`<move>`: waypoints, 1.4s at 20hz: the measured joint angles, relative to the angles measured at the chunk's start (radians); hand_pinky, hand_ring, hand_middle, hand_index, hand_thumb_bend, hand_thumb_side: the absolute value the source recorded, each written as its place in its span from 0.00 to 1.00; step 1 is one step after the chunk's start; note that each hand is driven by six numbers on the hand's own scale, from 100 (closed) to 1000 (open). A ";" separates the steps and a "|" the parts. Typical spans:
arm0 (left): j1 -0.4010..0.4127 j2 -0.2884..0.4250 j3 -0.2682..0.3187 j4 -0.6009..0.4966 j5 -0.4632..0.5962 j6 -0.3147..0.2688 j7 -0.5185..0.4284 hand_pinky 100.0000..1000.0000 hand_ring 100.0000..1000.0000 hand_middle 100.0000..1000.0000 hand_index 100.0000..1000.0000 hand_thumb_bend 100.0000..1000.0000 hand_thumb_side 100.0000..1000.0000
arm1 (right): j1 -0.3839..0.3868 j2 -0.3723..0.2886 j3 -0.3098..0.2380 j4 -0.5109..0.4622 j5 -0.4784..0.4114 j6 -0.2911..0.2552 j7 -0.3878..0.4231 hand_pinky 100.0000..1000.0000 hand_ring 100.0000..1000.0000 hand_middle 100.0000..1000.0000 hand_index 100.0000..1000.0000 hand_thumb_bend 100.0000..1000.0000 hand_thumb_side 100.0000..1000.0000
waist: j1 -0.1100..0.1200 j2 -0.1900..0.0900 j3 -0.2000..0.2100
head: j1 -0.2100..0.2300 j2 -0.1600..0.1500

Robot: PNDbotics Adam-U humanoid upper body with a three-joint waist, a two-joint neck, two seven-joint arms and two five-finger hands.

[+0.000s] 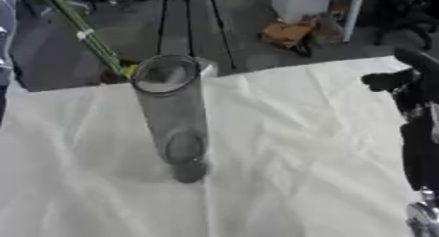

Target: Arrange flowers into the vase.

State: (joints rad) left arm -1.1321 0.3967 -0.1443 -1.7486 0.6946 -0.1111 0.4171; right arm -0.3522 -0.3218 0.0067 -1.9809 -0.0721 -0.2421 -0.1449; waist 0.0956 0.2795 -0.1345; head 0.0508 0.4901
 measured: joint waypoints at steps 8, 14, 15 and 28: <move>-0.005 -0.002 0.001 -0.015 -0.102 -0.050 -0.041 0.00 0.00 0.00 0.01 0.13 0.55 | -0.009 0.000 0.000 0.000 0.000 -0.002 0.007 0.81 0.65 0.45 0.82 0.00 0.88 | 0.007 0.024 -0.012 | 0.005 -0.017; -0.005 -0.002 0.004 -0.036 -0.192 -0.079 -0.024 0.00 0.00 0.00 0.01 0.14 0.55 | -0.009 0.000 0.000 0.000 0.000 -0.002 0.011 0.82 0.65 0.45 0.82 0.00 0.87 | 0.010 0.039 -0.015 | 0.003 -0.025; -0.005 -0.002 0.004 -0.037 -0.199 -0.081 -0.022 0.00 0.00 0.00 0.01 0.14 0.54 | -0.009 0.000 0.000 0.000 0.000 -0.002 0.011 0.82 0.65 0.45 0.82 0.00 0.87 | 0.010 0.041 -0.016 | 0.003 -0.025; -0.006 0.000 0.007 -0.035 -0.225 -0.084 -0.025 0.00 0.00 0.00 0.01 0.14 0.56 | -0.014 0.000 0.000 0.000 0.000 -0.003 0.018 0.82 0.65 0.45 0.82 0.00 0.84 | 0.010 0.062 -0.019 | 0.001 -0.034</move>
State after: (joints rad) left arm -1.1382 0.3966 -0.1370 -1.7836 0.4696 -0.1947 0.3926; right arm -0.3659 -0.3217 0.0071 -1.9809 -0.0725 -0.2453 -0.1266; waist 0.1061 0.3413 -0.1538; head 0.0520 0.4560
